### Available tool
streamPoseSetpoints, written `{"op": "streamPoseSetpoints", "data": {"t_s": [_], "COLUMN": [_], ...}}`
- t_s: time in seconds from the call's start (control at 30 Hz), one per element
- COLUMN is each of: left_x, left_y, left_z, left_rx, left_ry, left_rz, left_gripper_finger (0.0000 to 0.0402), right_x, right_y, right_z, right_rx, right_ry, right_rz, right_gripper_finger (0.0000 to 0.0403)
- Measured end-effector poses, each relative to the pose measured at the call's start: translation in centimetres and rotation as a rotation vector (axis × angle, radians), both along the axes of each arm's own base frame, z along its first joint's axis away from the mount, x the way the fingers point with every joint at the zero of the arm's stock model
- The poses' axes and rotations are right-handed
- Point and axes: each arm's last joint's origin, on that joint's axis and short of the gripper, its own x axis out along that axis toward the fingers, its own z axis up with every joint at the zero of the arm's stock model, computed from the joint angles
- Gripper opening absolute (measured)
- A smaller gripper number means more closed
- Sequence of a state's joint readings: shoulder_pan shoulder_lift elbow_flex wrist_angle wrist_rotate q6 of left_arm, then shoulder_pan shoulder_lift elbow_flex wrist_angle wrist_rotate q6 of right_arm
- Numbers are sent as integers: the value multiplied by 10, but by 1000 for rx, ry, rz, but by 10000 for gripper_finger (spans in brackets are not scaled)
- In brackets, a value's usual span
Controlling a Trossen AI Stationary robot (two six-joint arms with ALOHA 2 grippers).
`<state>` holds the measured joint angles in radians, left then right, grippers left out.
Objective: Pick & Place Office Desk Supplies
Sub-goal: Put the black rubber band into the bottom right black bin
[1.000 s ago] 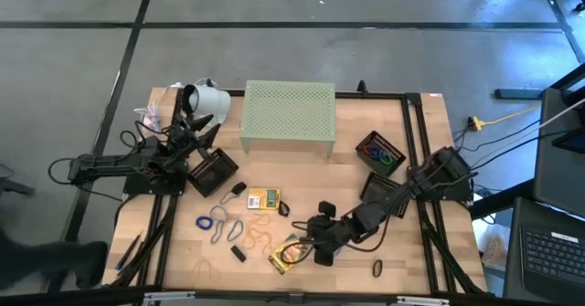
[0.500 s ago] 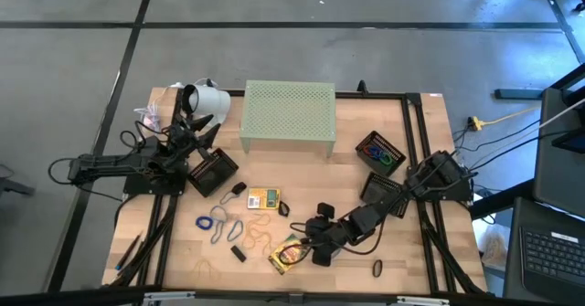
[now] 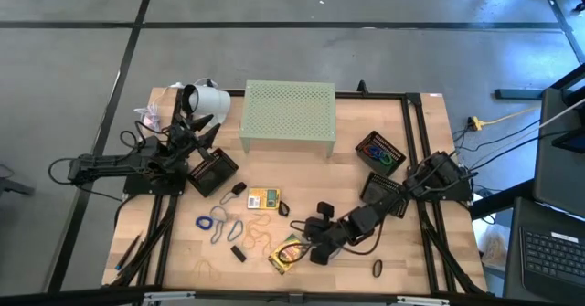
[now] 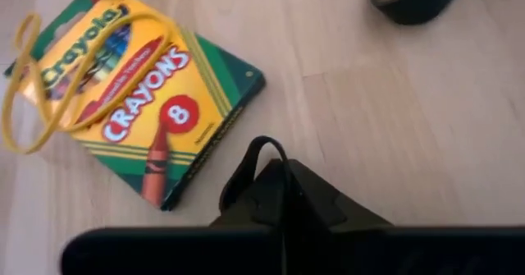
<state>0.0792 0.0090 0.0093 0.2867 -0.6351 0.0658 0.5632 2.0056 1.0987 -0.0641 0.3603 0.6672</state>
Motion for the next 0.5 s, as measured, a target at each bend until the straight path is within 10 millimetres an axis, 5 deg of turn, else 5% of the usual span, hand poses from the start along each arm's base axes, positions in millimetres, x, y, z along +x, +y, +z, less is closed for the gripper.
{"op": "streamPoseSetpoints", "data": {"t_s": [0.23,0.5], "left_x": [0,0], "left_y": [0,0], "left_z": [0,0], "left_rx": [0,0], "left_ry": [0,0], "left_rz": [0,0], "left_gripper_finger": [186,187], "right_x": [5,-20], "right_y": [-12,-35], "right_z": [31,88], "right_rx": [2,-99], "right_ry": [40,226], "right_rz": [-87,-165], "right_gripper_finger": [6,7]}}
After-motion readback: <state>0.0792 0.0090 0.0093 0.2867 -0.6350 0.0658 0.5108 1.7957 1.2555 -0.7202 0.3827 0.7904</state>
